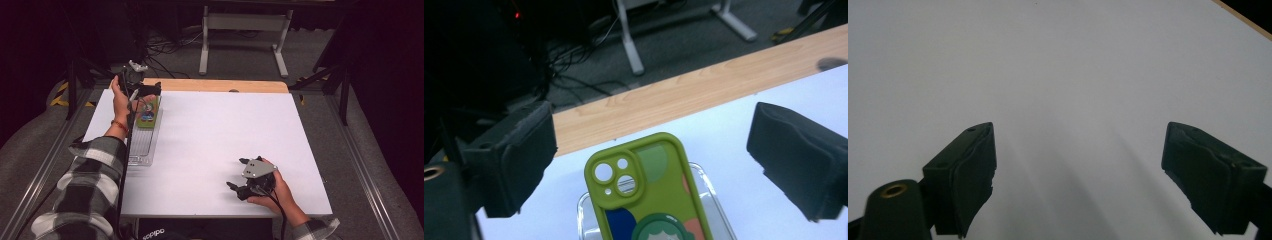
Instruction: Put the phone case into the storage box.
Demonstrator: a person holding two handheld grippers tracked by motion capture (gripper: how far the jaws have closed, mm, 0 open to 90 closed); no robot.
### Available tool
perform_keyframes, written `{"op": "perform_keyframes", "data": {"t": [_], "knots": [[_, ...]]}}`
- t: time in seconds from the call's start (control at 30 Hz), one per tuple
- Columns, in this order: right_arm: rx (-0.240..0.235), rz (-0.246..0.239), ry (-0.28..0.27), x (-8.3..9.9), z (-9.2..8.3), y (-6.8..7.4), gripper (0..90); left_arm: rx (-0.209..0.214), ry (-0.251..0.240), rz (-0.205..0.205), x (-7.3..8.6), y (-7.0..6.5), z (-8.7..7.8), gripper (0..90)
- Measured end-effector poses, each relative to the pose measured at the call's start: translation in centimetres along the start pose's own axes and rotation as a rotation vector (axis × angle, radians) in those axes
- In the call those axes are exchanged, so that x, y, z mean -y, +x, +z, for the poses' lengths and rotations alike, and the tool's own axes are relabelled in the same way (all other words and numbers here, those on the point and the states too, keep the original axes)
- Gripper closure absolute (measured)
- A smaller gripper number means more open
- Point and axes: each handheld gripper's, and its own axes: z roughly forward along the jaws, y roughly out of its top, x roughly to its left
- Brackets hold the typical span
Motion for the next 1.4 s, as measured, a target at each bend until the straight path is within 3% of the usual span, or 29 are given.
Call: {"op": "perform_keyframes", "data": {"t": [0.07,0.3,0.8,1.3,1.4], "knots": [[0.004,0.0,-0.005,0.0,0.0,0.0,15.2,0.016,-0.016,0.027,0.2,-0.1,-0.8,7.3],[0.004,0.003,-0.014,-0.2,-0.2,0.0,15.2,0.053,-0.077,0.057,0.8,-0.3,-2.8,7.7],[0.03,-0.008,-0.042,-0.7,-0.7,0.3,14.8,0.169,-0.177,0.059,2.9,0.2,-6.3,6.4],[0.084,0.022,-0.088,-1.2,-1.4,0.2,14.2,0.206,-0.236,0.088,4.7,0.1,-8.6,5.5],[0.087,0.022,-0.09,-1.2,-1.5,0.1,14.0,0.193,-0.25,0.106,5.0,-0.1,-8.9,5.5]]}}
